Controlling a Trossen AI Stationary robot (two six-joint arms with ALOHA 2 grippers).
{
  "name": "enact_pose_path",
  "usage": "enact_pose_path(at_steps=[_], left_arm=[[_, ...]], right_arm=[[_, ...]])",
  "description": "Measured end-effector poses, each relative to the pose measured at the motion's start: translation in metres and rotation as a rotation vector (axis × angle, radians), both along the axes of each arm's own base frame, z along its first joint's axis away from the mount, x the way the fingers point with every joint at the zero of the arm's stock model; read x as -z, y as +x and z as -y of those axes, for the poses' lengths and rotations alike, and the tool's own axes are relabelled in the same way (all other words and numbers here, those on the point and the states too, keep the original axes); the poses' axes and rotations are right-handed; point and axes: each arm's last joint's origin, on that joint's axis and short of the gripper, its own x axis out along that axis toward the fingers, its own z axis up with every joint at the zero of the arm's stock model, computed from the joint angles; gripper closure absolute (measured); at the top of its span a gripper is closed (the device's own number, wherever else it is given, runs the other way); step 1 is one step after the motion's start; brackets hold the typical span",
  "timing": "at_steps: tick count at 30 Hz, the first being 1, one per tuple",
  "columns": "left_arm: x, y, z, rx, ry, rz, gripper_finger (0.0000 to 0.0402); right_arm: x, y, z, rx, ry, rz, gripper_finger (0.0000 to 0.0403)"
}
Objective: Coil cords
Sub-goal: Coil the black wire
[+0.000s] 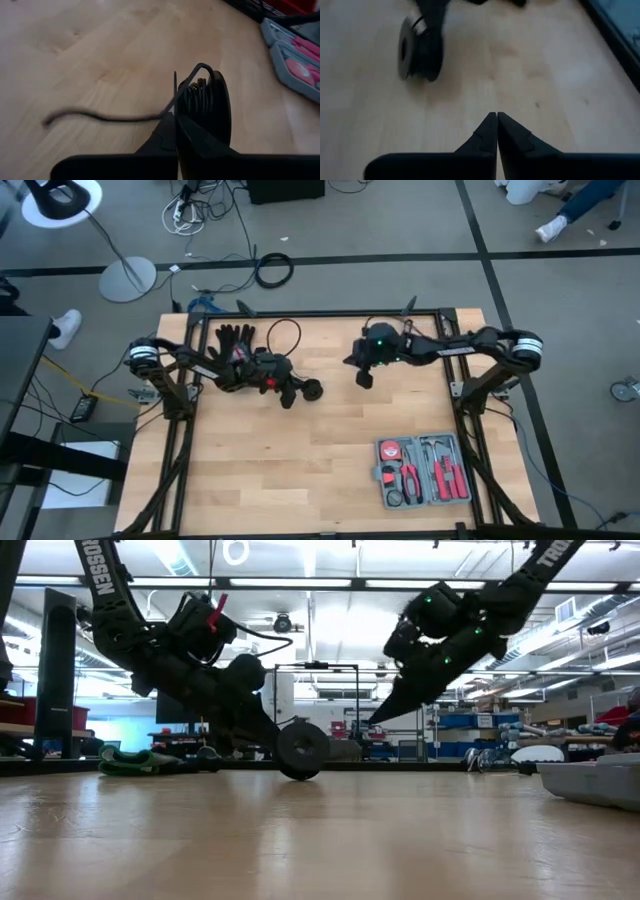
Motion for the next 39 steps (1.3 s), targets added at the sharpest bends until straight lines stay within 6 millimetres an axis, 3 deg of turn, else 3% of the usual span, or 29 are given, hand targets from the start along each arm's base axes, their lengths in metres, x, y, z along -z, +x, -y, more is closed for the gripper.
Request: enact_pose_path(at_steps=[4,10,19,24,39], left_arm=[[0.001,-0.003,-0.008,0.056,-0.028,0.0,0.0401],[0.002,-0.008,-0.017,0.162,-0.12,0.006,0.0402],[0.003,-0.014,-0.023,0.262,-0.215,0.008,0.0401],[0.003,-0.016,-0.027,0.296,-0.243,0.023,0.0401],[0.002,-0.017,-0.028,0.304,-0.256,0.029,0.0401]], right_arm=[[0.011,0.015,-0.007,-0.123,-0.134,-0.021,0.0389],[0.007,0.06,-0.01,-0.174,-0.283,-0.016,0.0373],[0.01,0.102,-0.012,-0.275,-0.38,-0.028,0.0346],[0.011,0.106,-0.02,-0.332,-0.447,-0.043,0.0334],[0.014,0.107,-0.026,-0.332,-0.431,-0.05,0.0332]])
